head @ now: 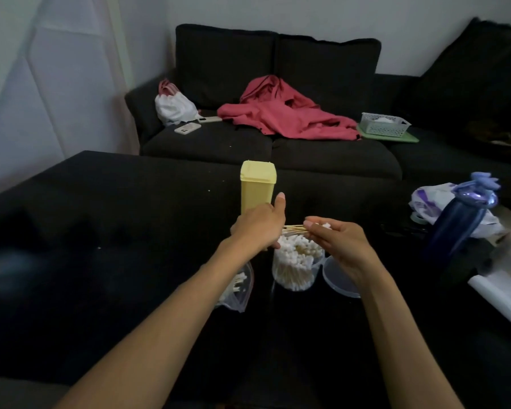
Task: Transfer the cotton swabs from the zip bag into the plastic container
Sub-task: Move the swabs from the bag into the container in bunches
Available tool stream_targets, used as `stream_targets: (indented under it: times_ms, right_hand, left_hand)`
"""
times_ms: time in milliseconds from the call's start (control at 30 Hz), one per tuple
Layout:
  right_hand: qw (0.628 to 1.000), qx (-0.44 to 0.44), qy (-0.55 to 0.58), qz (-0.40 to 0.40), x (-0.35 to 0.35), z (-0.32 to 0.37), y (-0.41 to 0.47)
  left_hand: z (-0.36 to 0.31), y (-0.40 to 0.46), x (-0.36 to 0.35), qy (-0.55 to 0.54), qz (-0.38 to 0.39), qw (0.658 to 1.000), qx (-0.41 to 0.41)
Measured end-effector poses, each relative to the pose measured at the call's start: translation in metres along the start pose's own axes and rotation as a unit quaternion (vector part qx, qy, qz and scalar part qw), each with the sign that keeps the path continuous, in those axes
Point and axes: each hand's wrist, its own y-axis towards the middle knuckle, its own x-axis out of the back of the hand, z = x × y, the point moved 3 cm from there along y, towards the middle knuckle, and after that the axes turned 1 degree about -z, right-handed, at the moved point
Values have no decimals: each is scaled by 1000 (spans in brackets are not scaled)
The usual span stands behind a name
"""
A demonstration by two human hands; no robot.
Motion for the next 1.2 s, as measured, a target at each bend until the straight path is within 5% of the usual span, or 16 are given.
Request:
stream_targets:
  times_ms: [200,567,867,1200]
  right_hand:
    - [999,-18,26,13,11,-1,5]
    - [998,-49,28,28,5,-7,13]
    - [980,70,-185,9,7,-7,12]
    - [979,126,-69,142,7,3,-6]
  left_hand:
    - [-14,11,-28,-48,44,996,56]
    - [-16,15,-55,-3,33,999,-25]
    - [-8,10,-42,-55,-44,995,-77]
    - [-4,7,-40,-227,43,973,-25]
